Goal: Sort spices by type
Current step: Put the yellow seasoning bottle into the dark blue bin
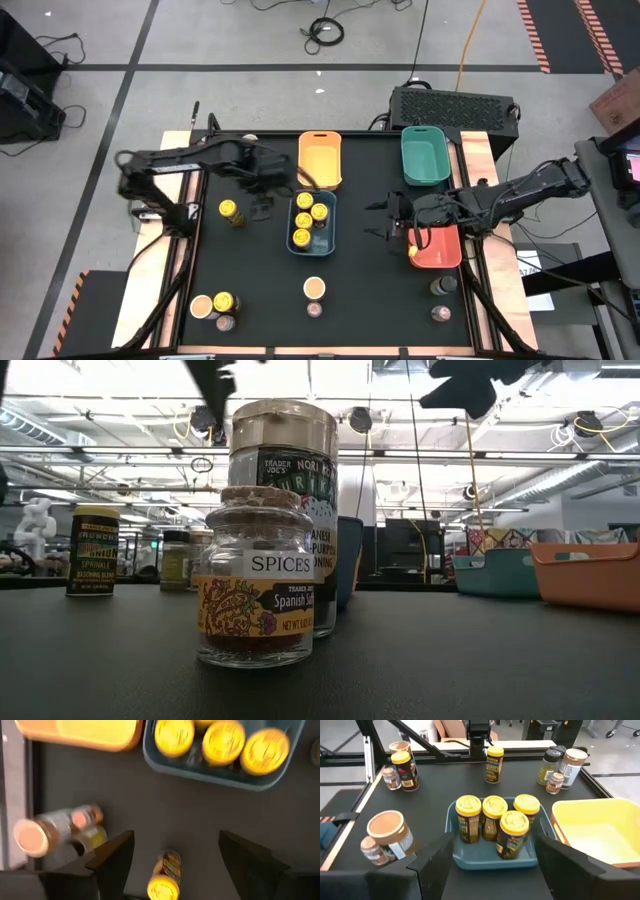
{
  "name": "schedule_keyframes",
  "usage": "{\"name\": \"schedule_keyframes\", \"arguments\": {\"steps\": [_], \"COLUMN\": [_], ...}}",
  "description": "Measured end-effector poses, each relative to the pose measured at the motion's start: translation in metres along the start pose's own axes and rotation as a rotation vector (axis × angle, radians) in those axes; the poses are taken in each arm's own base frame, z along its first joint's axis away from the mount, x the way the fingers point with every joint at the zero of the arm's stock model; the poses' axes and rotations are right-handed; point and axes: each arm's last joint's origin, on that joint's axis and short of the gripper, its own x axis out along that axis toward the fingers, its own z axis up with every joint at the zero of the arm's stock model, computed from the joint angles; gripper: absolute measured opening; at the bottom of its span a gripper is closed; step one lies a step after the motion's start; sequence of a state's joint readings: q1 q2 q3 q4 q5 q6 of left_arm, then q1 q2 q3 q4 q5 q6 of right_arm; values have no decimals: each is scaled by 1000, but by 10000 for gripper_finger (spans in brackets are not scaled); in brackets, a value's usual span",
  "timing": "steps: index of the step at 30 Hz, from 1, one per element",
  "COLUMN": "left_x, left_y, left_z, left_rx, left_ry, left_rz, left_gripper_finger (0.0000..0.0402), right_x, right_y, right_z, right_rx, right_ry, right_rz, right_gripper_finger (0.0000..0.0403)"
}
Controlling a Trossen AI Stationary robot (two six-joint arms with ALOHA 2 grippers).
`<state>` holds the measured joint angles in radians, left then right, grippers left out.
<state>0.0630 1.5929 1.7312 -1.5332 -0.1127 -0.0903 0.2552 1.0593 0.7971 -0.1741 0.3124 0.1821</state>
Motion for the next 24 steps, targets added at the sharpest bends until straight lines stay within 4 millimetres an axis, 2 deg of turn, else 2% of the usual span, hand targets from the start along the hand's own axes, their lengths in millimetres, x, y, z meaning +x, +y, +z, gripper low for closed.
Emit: {"name": "schedule_keyframes", "arguments": {"steps": [4,10,17,24], "left_x": [18,47,59,73], "left_y": [1,15,32,40], "left_z": [-35,-80,-96,-106], "left_rx": [-79,-351,-543,-593], "left_ry": [13,114,148,245], "left_rz": [2,103,144,122], "left_gripper_finger": [292,292,292,292], "right_x": [16,30,33,33], "right_y": [5,8,4,4], "right_z": [-1,1,3,2], "right_rx": [-65,-111,-60,-55], "right_ry": [-12,-61,-69,-65], "right_rz": [5,5,38,39], "right_gripper_finger": [272,272,272,272]}}
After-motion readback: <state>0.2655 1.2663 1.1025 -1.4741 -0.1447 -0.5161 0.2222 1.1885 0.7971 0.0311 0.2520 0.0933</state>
